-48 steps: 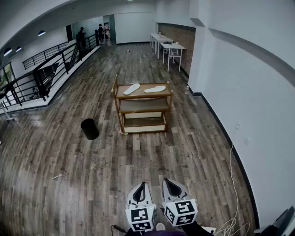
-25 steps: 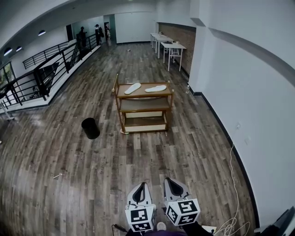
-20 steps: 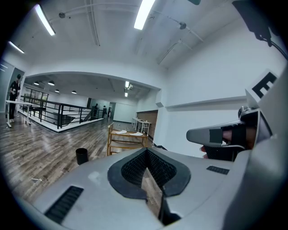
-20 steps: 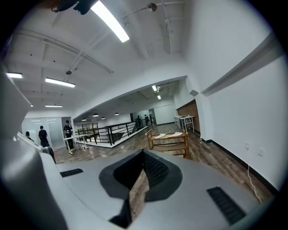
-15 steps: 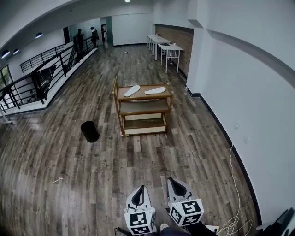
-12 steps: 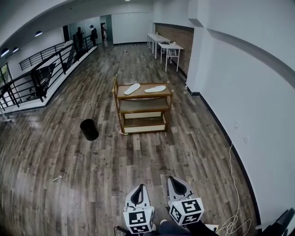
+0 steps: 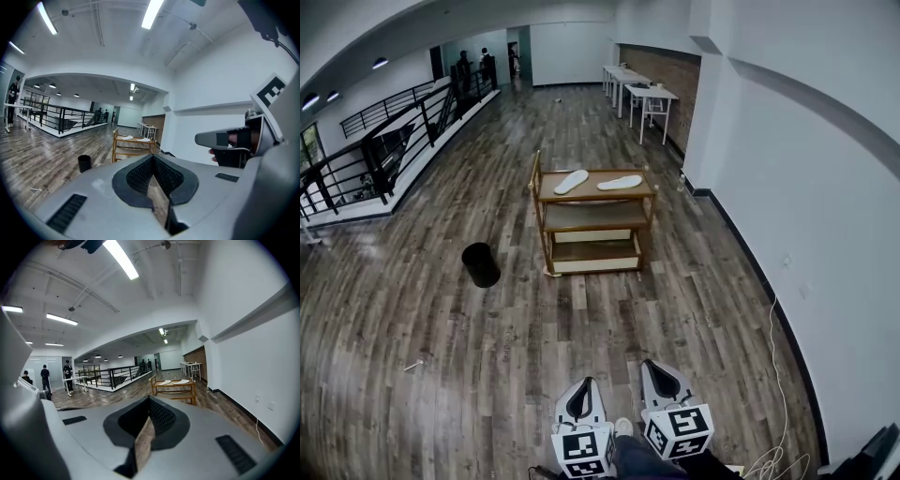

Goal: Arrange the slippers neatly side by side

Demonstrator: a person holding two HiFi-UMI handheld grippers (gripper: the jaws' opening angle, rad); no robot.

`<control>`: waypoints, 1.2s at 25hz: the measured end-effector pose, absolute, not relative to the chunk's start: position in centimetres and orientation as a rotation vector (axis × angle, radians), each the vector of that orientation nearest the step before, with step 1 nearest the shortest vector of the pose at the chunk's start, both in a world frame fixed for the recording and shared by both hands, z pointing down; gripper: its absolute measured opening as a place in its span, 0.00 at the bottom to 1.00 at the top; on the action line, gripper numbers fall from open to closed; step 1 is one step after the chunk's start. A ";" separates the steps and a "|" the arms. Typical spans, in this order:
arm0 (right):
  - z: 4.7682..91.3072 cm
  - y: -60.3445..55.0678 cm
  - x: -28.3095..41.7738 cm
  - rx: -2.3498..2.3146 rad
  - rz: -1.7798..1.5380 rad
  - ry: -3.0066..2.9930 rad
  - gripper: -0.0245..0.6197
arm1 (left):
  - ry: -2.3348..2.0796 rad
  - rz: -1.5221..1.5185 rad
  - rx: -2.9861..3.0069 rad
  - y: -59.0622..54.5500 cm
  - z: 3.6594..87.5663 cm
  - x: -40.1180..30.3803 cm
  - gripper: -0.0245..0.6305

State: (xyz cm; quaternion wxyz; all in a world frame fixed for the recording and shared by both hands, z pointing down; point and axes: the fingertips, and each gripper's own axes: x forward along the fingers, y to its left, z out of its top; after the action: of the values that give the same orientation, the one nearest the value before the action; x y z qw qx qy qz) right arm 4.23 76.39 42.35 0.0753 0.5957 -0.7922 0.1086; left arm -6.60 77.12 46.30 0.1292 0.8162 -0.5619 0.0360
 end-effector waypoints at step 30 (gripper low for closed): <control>42.5 55.8 9.1 1.707 0.371 -2.439 0.04 | -1.725 0.151 2.291 57.0 45.5 -1.8 0.04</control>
State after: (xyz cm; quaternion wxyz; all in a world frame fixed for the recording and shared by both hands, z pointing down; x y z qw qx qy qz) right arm 9.08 55.83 42.46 0.0709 0.5675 -0.8110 0.1232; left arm -1.76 57.05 45.55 0.1345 0.7906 -0.5951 0.0522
